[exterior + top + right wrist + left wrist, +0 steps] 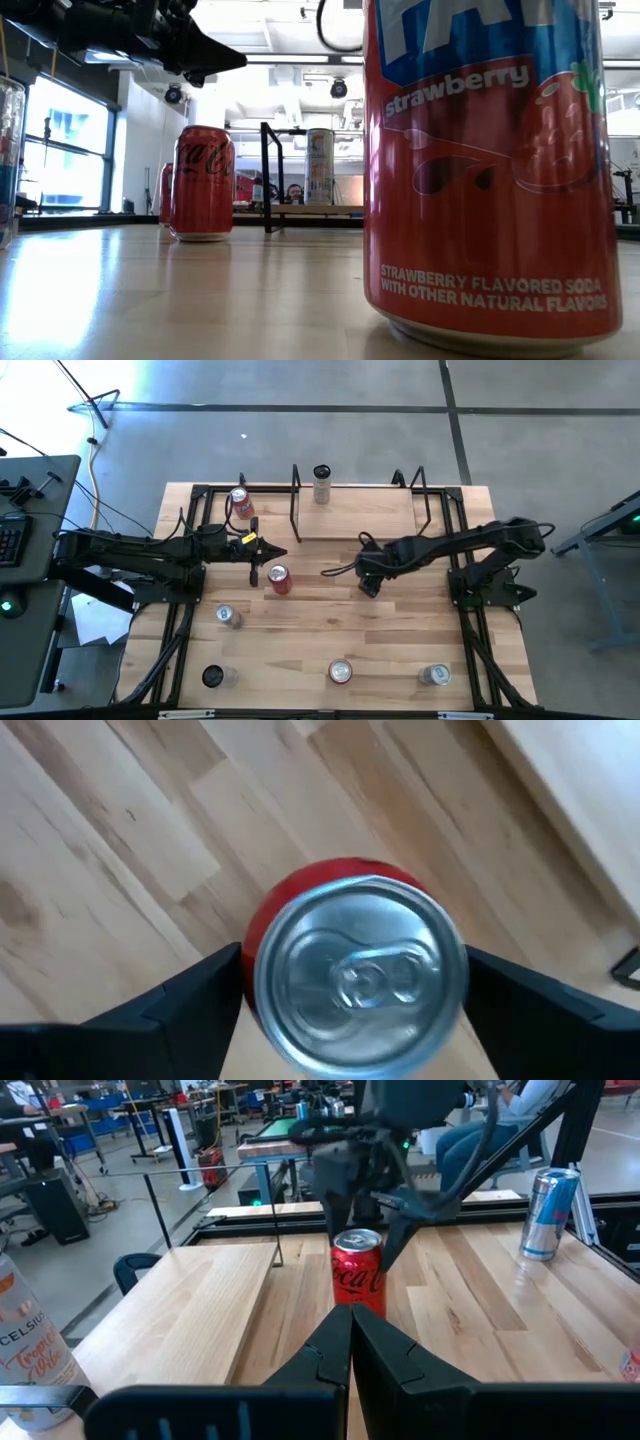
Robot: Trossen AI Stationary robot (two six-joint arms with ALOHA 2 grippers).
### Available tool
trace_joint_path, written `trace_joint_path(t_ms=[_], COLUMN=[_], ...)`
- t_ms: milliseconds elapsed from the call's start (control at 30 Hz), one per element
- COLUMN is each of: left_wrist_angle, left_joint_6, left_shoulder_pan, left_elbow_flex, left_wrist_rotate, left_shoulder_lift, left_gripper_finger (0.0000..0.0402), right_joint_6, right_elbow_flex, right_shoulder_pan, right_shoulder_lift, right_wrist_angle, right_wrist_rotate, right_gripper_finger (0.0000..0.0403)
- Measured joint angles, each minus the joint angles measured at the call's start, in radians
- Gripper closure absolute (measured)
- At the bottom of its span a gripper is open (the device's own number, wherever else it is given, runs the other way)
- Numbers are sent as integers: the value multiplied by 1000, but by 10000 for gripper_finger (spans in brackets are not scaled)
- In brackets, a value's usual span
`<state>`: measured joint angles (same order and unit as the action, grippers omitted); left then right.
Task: Place canned beverage on shelf
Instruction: Put the right red soda can on the shelf
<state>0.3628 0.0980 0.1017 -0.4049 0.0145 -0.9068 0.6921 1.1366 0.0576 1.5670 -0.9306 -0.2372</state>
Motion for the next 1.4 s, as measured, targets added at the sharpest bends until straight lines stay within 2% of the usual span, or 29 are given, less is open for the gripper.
trace_joint_path(t_ms=[200,300,500,633,833,967,1200,1400], left_wrist_angle=[0,-5,-28,-27,-22,-21,-21,-21], left_joint_6=[-1,-1,-17,-26,-26,-25,1,9], left_shoulder_pan=[0,0,0,0,0,1,3,3], left_elbow_flex=[0,0,0,0,0,0,0,0], left_wrist_rotate=[0,0,0,0,0,0,0,0], left_shoulder_lift=[0,0,0,0,0,0,0,0], left_gripper_finger=[399,399,399,399,399,399,399,399], right_joint_6=[-23,-88,-346,-625,-1004,-1166,-1280,-1314], right_elbow_flex=[3,25,184,307,508,679,924,982], right_shoulder_pan=[-32,-47,-133,-265,-472,-554,-645,-660], right_shoulder_lift=[18,13,5,15,194,344,544,595], right_wrist_angle=[11,-3,-41,-19,-92,-182,-298,-295], right_wrist_rotate=[39,61,102,106,174,195,213,224], right_gripper_finger=[111,118,118,118,118,118,118,118])
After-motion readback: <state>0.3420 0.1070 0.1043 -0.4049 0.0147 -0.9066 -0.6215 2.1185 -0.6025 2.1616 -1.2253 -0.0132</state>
